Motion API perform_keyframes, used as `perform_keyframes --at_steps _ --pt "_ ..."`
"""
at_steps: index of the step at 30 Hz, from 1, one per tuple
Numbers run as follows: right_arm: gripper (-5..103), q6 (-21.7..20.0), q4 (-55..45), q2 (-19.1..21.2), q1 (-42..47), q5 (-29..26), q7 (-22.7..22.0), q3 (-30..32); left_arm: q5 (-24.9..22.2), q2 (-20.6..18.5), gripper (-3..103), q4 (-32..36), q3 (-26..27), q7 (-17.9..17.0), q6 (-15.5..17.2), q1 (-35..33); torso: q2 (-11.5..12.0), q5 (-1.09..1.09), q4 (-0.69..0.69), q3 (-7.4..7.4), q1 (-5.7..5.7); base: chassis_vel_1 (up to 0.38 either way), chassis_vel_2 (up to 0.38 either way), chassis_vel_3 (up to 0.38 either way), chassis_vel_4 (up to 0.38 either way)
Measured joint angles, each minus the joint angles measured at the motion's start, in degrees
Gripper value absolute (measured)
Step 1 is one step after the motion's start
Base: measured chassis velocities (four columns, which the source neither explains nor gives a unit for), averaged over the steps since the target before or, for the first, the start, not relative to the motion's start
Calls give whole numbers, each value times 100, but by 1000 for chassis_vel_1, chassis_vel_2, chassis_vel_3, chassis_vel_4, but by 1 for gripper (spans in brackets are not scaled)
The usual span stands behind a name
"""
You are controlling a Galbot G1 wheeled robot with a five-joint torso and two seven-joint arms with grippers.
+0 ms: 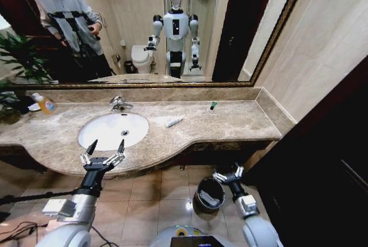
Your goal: Pick up the trash from the sink and place it in the trash bin.
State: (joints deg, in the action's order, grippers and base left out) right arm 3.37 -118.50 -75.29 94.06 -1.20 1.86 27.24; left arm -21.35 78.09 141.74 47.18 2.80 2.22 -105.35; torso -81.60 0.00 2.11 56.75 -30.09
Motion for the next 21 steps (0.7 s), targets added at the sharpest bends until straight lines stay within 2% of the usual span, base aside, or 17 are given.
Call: perform_keyframes --at_steps 5,8,9,12,13,15,17,19,21 --pt "100 -302 -4 355 -590 -367 135 -298 0 0 100 0 0 0 0 0 0 0 0 0 0 0 0 0 0" --pt "100 -488 350 692 -1374 -675 179 -716 0 0 100 0 0 0 0 0 0 0 0 0 0 0 0 0 0" --pt "100 -488 350 692 -1374 -675 179 -716 0 0 100 0 0 0 0 0 0 0 0 0 0 0 0 0 0" --pt "100 -745 900 915 -2534 -991 126 -1384 0 0 100 0 0 0 0 0 0 1 0 1 0 0 0 0 0" --pt "100 -745 900 915 -2534 -991 126 -1384 0 0 100 0 0 0 0 0 0 1 0 1 0 0 0 0 0" --pt "100 -995 1201 938 -3151 -1080 -122 -1802 0 0 100 0 0 -1 0 0 1 0 1 1 -1 0 0 0 0" --pt "100 -1127 1281 930 -3324 -1073 -288 -1939 0 0 100 0 0 0 0 0 0 0 1 1 -1 0 0 0 0" --pt "100 -1759 1527 761 -3875 -1104 -962 -2412 0 0 100 -1 0 -1 0 1 1 -1 1 1 -2 0 0 0 0" --pt "100 -1939 1734 561 -4252 -1372 -1395 -2786 0 -1 100 0 0 -1 0 0 0 -1 0 1 -1 0 0 0 0"
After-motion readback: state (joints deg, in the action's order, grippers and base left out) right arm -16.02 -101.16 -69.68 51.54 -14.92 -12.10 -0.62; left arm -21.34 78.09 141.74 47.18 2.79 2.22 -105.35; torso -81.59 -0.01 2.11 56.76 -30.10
